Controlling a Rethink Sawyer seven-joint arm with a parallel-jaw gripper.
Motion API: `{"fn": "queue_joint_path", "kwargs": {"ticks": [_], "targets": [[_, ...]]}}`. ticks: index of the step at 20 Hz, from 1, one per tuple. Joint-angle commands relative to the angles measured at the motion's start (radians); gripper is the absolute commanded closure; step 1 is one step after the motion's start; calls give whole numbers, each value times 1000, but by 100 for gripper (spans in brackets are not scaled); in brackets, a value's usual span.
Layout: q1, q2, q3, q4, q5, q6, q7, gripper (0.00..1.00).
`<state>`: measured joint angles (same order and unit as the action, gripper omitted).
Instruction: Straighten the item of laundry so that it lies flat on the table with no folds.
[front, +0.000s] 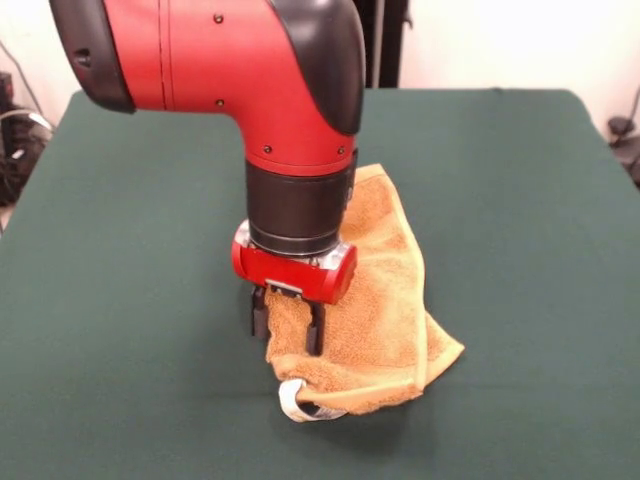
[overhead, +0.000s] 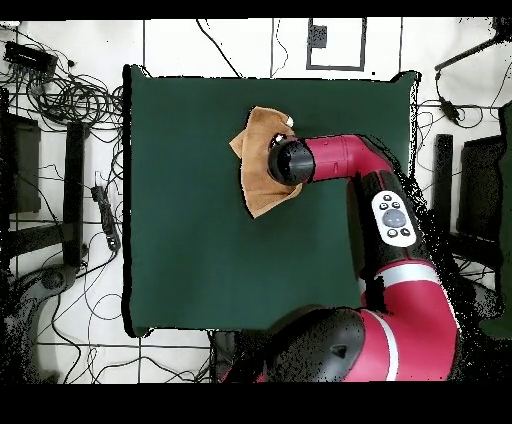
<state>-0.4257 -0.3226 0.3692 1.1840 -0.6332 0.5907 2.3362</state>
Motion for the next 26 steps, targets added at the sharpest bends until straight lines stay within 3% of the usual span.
{"fn": "queue_joint_path", "kwargs": {"ticks": [1, 6, 14, 17, 26], "targets": [[-7, -23, 100, 64, 48, 143, -249, 0], [-17, -113, 97, 107, 115, 245, -234, 0], [-41, -163, 127, 55, 133, 398, -375, 0], [-44, -148, 135, 4, 130, 444, -384, 0], [15, -25, 129, -144, 57, 408, -350, 0]]}}
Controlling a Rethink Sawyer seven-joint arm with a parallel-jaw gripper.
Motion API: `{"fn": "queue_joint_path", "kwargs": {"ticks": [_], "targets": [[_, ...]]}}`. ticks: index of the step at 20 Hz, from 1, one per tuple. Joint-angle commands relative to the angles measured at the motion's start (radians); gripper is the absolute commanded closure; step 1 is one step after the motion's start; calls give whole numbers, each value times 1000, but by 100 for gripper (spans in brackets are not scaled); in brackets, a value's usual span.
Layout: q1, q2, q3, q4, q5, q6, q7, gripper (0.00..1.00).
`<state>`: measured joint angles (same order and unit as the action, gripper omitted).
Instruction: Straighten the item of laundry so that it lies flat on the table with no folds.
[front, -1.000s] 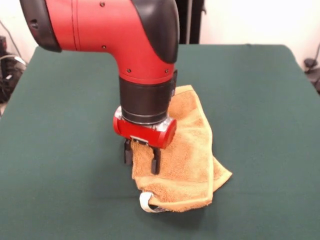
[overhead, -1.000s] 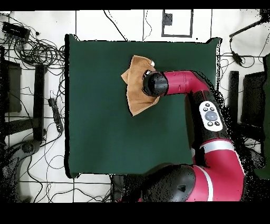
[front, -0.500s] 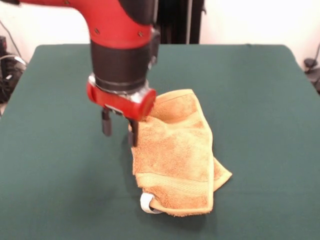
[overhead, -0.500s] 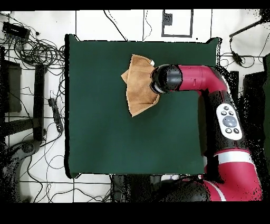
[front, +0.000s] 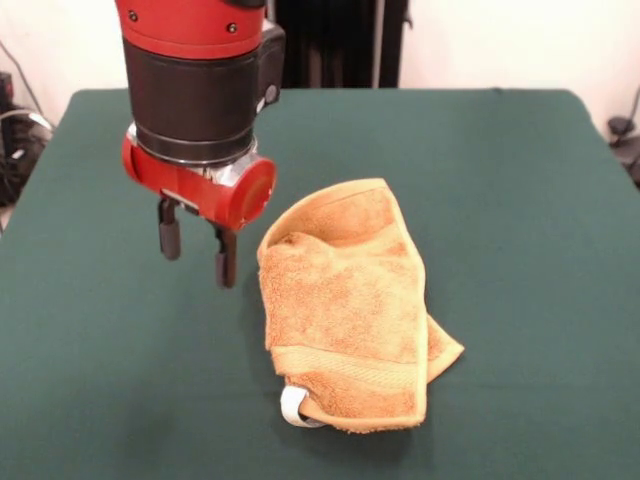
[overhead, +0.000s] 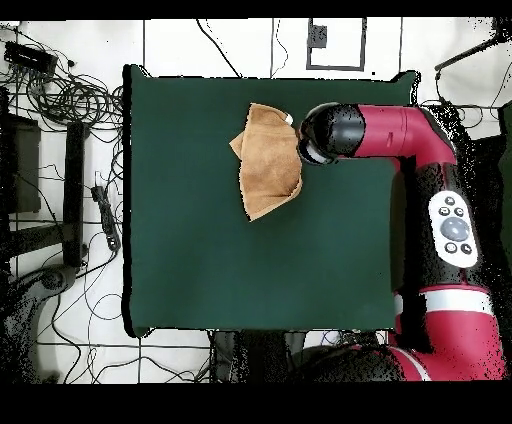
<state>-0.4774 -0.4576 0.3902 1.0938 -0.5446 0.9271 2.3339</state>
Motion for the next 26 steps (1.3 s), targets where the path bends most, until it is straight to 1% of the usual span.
{"fn": "queue_joint_path", "kwargs": {"ticks": [1, 9, 15, 21, 24, 26], "targets": [[69, 117, 109, -63, -29, 72, -343, 0], [78, 142, 102, -82, -22, 42, -323, 0], [83, 156, 98, -107, -14, 49, -304, 0], [77, 151, 104, -101, -5, 56, -323, 0], [79, 149, 107, -113, -7, 74, -352, 0], [85, 150, 104, -123, -7, 84, -347, 0]]}}
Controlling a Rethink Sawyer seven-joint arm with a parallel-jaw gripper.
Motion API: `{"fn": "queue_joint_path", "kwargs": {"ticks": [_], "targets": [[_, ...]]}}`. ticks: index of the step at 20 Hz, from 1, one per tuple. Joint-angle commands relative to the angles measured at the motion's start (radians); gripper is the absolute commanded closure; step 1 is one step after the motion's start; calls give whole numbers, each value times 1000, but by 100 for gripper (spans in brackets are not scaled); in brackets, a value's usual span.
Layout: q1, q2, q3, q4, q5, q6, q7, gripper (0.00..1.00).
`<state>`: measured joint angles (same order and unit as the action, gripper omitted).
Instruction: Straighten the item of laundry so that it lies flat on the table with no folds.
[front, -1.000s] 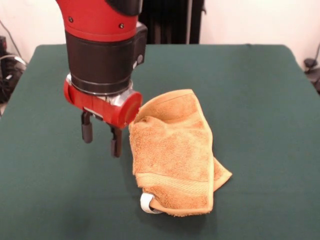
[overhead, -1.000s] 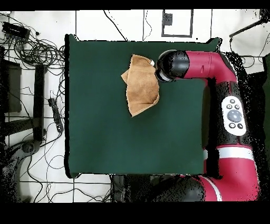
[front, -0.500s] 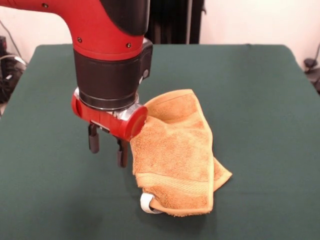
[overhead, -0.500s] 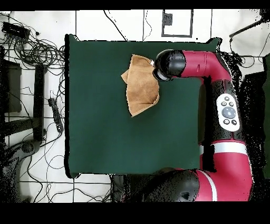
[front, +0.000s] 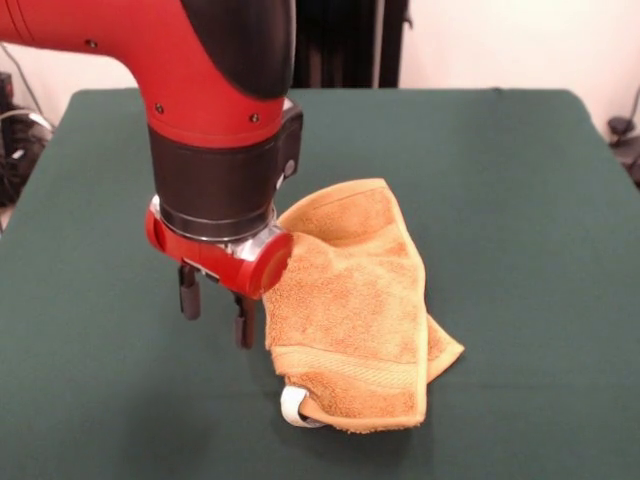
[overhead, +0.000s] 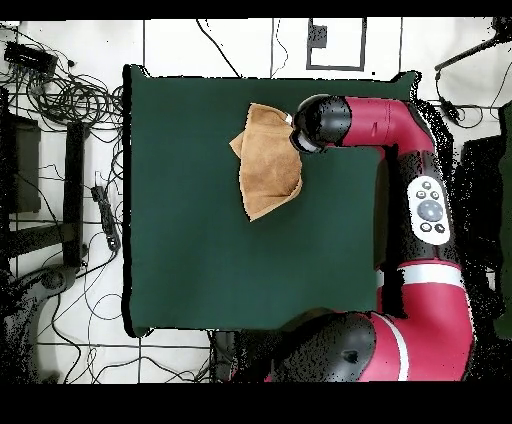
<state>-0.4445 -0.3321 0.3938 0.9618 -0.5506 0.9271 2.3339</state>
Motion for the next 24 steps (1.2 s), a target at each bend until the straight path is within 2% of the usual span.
{"fn": "queue_joint_path", "kwargs": {"ticks": [1, 10, 14, 24], "targets": [[57, 27, 98, -2, -2, 92, -344, 0], [85, 26, 76, -35, 4, 118, -296, 0], [63, 10, 94, 8, 17, 103, -358, 0], [29, -41, 114, 94, 55, 98, -377, 0]]}}
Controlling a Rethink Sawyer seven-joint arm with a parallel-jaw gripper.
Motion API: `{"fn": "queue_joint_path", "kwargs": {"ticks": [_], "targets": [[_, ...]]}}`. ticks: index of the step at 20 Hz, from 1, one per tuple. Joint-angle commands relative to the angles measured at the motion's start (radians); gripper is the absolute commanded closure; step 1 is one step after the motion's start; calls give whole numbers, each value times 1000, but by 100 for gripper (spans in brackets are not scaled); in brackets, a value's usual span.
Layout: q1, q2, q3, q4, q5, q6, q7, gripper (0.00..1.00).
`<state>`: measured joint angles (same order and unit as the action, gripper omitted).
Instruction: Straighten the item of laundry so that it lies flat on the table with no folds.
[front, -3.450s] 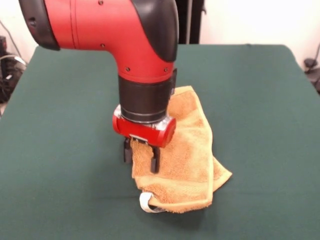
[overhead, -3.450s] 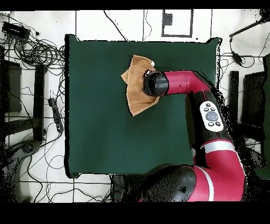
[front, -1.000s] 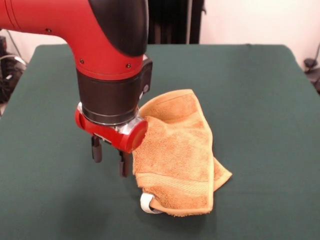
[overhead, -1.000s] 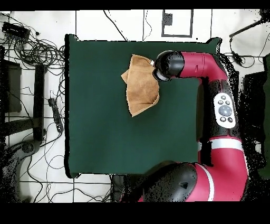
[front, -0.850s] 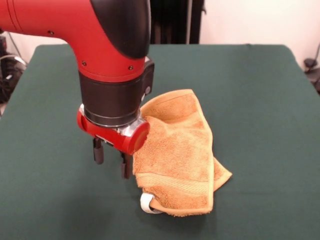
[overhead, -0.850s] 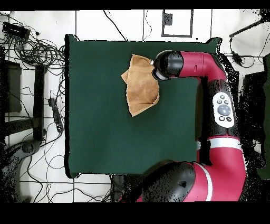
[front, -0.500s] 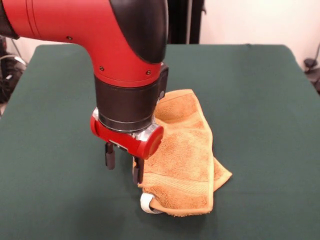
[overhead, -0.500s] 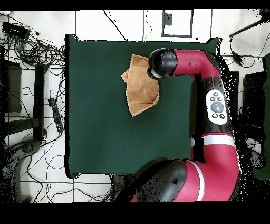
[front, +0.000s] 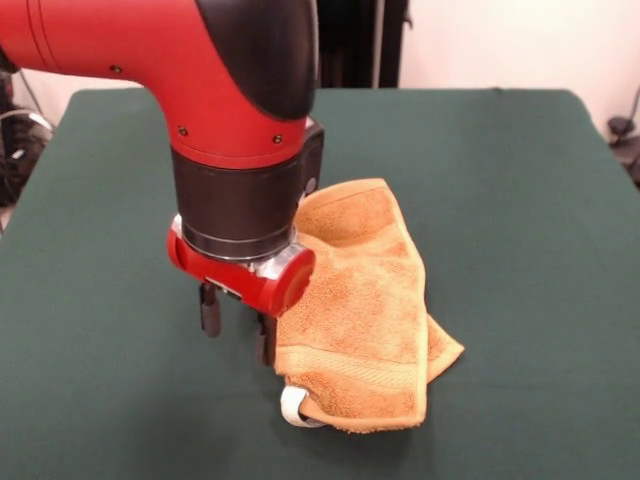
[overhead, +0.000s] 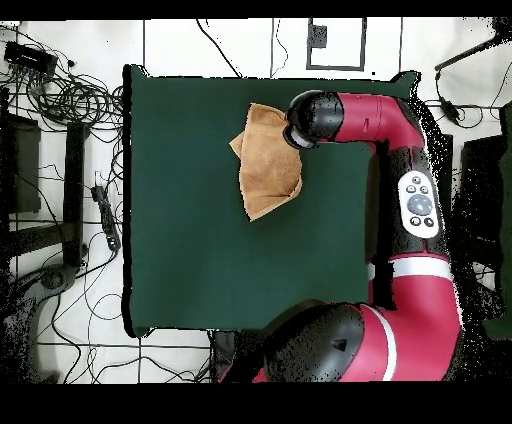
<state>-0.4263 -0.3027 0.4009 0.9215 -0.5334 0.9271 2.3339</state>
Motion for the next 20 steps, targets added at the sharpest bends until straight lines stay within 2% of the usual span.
{"fn": "queue_joint_path", "kwargs": {"ticks": [1, 6, 15, 20], "targets": [[11, -79, 103, 152, 32, 83, -377, 0], [29, -100, 89, 193, -2, 34, -365, 0], [58, -109, 64, 270, -10, -61, -213, 0], [77, -95, 49, 274, -21, -93, -161, 0]]}}
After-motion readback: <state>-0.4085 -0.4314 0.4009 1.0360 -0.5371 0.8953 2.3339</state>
